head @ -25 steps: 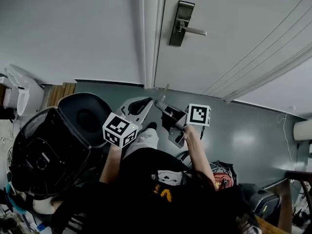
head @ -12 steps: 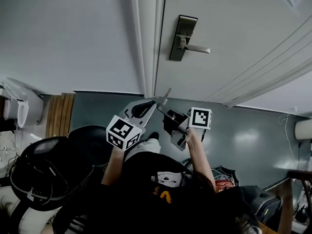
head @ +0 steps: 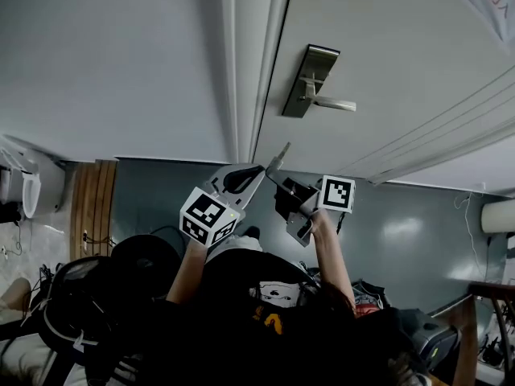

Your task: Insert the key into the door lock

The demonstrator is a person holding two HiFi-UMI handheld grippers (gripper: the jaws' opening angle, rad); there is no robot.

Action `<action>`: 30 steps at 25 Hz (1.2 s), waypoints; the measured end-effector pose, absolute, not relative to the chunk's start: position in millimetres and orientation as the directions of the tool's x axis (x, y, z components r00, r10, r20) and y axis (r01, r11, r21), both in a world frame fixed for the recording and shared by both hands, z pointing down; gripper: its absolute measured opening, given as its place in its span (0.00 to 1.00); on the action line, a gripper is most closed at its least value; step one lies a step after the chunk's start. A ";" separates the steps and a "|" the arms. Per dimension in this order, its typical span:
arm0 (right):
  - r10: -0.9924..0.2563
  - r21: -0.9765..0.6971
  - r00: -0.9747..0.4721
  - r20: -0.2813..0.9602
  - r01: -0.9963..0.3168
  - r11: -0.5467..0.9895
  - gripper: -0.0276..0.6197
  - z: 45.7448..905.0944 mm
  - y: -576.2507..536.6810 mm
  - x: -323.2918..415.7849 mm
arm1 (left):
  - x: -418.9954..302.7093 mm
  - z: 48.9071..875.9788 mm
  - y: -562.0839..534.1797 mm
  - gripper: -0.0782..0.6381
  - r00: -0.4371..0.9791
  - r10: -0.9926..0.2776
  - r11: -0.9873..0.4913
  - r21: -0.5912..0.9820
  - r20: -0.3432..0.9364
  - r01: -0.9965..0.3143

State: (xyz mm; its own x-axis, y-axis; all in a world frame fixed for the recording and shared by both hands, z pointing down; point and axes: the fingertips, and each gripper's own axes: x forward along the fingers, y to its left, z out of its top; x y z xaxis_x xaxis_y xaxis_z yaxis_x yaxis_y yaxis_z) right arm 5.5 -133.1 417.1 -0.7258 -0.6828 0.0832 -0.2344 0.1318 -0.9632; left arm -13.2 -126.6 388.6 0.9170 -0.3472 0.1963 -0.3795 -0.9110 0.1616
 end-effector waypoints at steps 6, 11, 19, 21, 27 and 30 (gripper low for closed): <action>-0.693 -0.962 -0.715 0.095 -0.245 0.120 0.07 425.3 -160.6 12.6 | -8.9 396.8 -156.8 0.13 0.921 -0.335 -0.915 0.166 0.202 -0.369; -0.685 -0.959 -0.721 0.110 -0.258 0.117 0.07 426.3 -182.9 16.6 | -3.7 398.7 -180.0 0.13 0.922 -0.328 -0.914 0.180 0.205 -0.365; -0.678 -0.957 -0.727 0.111 -0.262 0.124 0.07 431.9 -189.7 34.3 | 12.1 406.6 -182.9 0.13 0.921 -0.329 -0.912 0.184 0.208 -0.368; -0.673 -0.956 -0.732 0.110 -0.264 0.131 0.07 429.6 -188.3 34.6 | 11.0 403.2 -181.0 0.13 0.918 -0.339 -0.910 0.178 0.204 -0.375; -0.653 -0.957 -0.748 0.116 -0.260 0.127 0.07 434.7 -201.7 49.9 | 23.5 398.9 -191.7 0.13 0.908 -0.365 -0.900 0.171 0.204 -0.400; -0.641 -0.964 -0.760 0.108 -0.239 0.121 0.07 440.4 -223.3 64.8 | 38.0 399.3 -209.5 0.13 0.904 -0.375 -0.894 0.177 0.206 -0.412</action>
